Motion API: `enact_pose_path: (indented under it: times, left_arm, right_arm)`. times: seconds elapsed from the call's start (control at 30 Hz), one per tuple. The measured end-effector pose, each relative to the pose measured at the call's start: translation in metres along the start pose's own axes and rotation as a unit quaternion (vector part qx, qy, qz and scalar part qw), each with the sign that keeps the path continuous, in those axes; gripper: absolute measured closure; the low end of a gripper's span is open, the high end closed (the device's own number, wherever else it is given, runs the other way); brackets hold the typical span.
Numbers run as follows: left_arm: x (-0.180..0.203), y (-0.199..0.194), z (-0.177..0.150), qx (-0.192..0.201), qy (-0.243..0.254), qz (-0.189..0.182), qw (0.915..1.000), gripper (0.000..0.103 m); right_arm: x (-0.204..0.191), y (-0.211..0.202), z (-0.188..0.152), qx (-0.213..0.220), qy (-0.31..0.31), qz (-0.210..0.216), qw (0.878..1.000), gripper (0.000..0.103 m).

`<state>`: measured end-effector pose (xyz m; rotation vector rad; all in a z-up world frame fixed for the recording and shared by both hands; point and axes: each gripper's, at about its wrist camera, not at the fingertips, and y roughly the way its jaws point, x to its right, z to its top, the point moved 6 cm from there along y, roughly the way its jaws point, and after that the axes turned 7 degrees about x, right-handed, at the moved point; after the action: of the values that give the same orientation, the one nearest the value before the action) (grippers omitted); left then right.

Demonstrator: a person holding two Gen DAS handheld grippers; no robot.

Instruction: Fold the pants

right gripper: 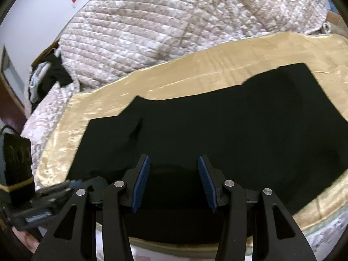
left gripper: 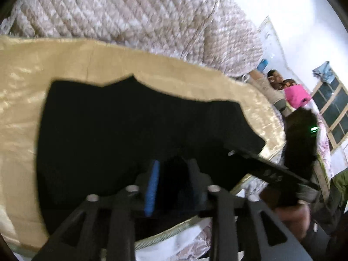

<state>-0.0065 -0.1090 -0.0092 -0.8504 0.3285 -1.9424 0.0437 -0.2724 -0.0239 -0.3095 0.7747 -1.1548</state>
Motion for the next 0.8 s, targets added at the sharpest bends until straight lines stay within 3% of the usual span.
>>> enact_pose_path:
  times: [0.1,0.23,0.33,0.47,0.67,0.73,0.8]
  left_arm:
    - [-0.022,-0.019,0.017,0.034,-0.002,0.026,0.9991,0.066]
    - [-0.072,-0.009,0.043,0.044,-0.007,0.092,0.9947,0.064]
    - [-0.099,-0.003,0.046,0.047,-0.01,0.124,0.9911,0.064]
    - [-0.127,-0.002,0.037,0.055,-0.056,0.132,0.9882,0.064]
    - [-0.121,0.002,0.037,0.056,-0.034,0.141,0.9879,0.064]
    - [-0.117,0.003,0.036,0.056,-0.025,0.14,0.9882,0.064]
    - [-0.115,0.003,0.037,0.056,-0.016,0.143,0.988,0.064]
  right_arm:
    - [-0.016,0.006,-0.001,-0.012,0.001,0.039,0.999,0.056]
    - [-0.041,0.025,0.0,-0.041,-0.003,0.087,0.995,0.056]
    - [-0.042,0.05,0.004,-0.061,0.004,0.083,0.995,0.056]
    - [-0.042,0.069,0.004,-0.075,0.023,0.099,0.992,0.056]
    - [-0.056,0.089,0.009,-0.089,0.006,0.117,0.989,0.056]
    - [-0.056,0.092,0.01,-0.095,0.015,0.122,0.988,0.064]
    - [-0.056,0.093,0.008,-0.107,0.032,0.132,0.985,0.087]
